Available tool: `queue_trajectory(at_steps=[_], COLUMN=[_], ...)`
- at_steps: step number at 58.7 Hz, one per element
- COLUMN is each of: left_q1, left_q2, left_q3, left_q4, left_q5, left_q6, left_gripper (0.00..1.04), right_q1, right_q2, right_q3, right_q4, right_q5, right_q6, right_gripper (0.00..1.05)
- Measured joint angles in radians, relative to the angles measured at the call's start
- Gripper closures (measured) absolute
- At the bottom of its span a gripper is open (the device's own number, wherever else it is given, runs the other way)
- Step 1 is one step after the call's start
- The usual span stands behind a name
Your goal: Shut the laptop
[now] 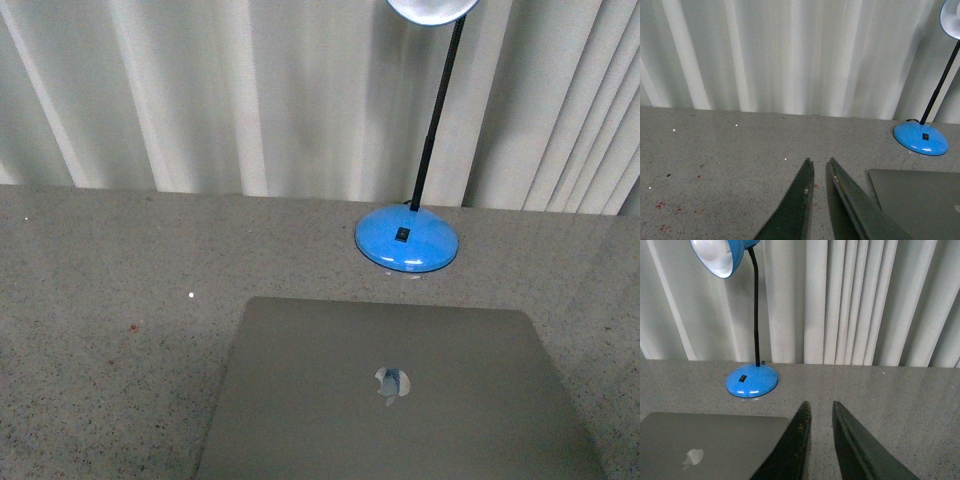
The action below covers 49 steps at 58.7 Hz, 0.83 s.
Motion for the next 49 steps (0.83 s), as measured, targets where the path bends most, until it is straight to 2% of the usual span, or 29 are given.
queue_trajectory(at_steps=[20,25,49], left_q1=[0.000,0.000,0.000], left_q2=[0.000,0.000,0.000], left_q3=[0.000,0.000,0.000], left_q4=[0.000,0.000,0.000], left_q5=[0.000,0.000,0.000], left_q6=[0.000,0.000,0.002], left_gripper=[0.27,0.06,0.07], right_q1=[0.000,0.000,0.000], right_q2=[0.000,0.000,0.000], right_q3=[0.000,0.000,0.000], right_q4=[0.000,0.000,0.000], right_q5=[0.000,0.000,0.000], right_q6=[0.000,0.000,0.000], right_gripper=[0.26,0.07,0.07])
